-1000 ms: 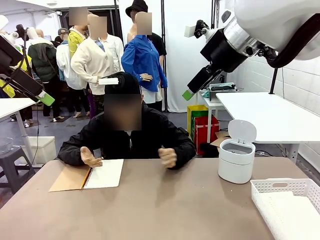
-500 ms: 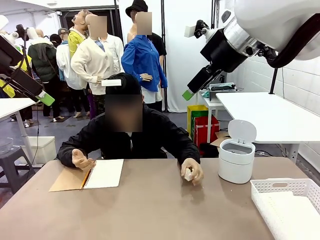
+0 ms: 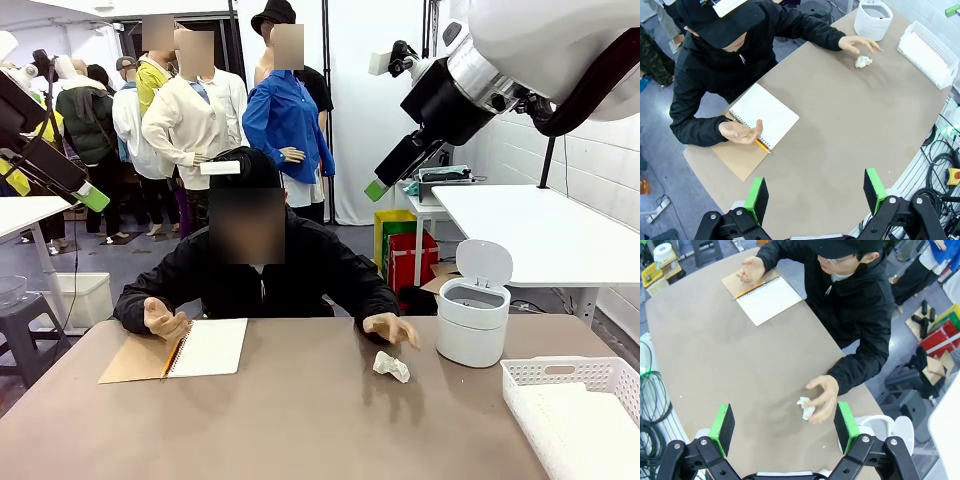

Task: Sort the paper based on its condition.
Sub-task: If a person hands you a paper, place it in the Organizing basket , and if it's crumpled, put it in the Trash can.

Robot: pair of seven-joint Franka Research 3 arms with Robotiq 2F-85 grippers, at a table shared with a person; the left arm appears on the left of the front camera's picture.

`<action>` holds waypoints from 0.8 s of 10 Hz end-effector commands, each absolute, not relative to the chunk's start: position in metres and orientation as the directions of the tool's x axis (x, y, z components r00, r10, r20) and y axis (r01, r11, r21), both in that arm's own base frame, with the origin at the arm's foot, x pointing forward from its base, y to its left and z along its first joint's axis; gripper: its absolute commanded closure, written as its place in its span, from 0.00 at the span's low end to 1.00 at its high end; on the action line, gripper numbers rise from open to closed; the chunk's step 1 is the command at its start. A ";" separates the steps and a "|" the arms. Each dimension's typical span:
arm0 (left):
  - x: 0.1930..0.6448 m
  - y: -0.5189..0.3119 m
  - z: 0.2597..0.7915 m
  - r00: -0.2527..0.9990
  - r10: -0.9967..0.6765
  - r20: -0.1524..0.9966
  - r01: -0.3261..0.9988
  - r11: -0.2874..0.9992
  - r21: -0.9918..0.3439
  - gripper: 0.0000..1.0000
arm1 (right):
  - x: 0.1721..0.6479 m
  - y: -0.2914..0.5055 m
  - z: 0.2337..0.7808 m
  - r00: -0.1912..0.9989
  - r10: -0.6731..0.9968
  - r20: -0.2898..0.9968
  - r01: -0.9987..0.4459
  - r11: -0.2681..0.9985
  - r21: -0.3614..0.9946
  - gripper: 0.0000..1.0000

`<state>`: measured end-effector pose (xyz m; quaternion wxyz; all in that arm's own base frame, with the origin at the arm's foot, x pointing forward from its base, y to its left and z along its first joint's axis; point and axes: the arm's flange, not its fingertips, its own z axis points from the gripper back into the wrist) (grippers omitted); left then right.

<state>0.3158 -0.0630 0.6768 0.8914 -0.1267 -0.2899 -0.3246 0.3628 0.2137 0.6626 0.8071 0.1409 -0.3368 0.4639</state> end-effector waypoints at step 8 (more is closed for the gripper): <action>0.316 -0.063 0.677 0.619 -0.503 0.603 0.651 0.758 -0.036 0.00 | 0.363 0.213 0.663 0.345 0.652 0.675 -0.843 0.532 -0.083 0.00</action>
